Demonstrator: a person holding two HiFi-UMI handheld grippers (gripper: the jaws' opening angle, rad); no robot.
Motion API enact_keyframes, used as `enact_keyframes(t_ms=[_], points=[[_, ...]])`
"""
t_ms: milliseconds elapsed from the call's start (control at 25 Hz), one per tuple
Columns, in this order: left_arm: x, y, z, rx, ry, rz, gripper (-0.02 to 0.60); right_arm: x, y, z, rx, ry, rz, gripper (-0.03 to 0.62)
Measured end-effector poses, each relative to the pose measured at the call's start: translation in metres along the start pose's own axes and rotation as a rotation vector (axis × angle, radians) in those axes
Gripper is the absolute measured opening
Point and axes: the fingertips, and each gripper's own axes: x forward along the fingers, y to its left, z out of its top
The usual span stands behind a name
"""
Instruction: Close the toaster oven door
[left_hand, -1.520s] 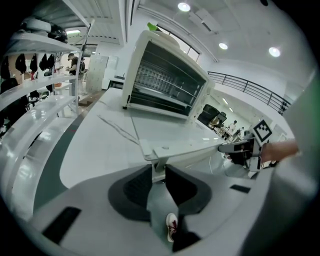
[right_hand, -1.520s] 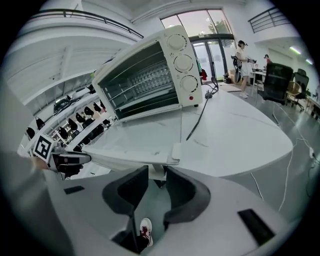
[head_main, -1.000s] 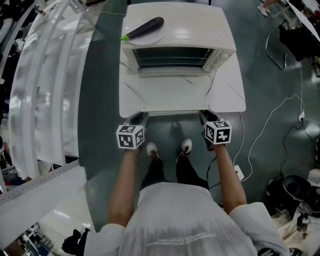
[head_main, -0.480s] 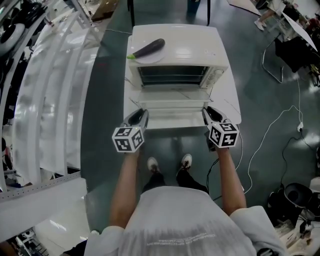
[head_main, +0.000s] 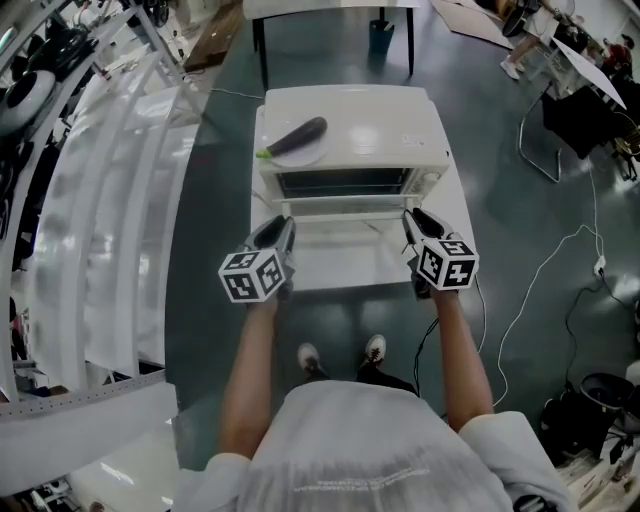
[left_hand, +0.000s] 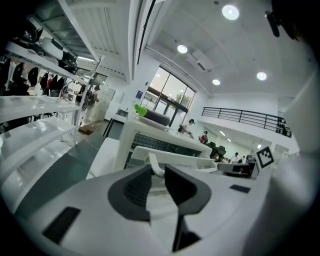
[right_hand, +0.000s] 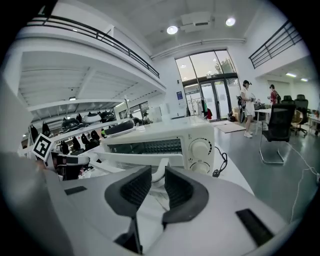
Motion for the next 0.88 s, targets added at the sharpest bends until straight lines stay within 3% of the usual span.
enact_keyframes(t_ms=[400, 880], points=[[0.029, 0.009, 0.04, -0.029, -0.048, 0.009, 0.081, 0.03, -0.011, 0.039, 0.023, -0.032, 0.001, 0.083], [0.039, 0.012, 0.049, -0.021, -0.058, -0.002, 0.081, 0.041, -0.016, 0.048, -0.003, -0.036, -0.012, 0.083]])
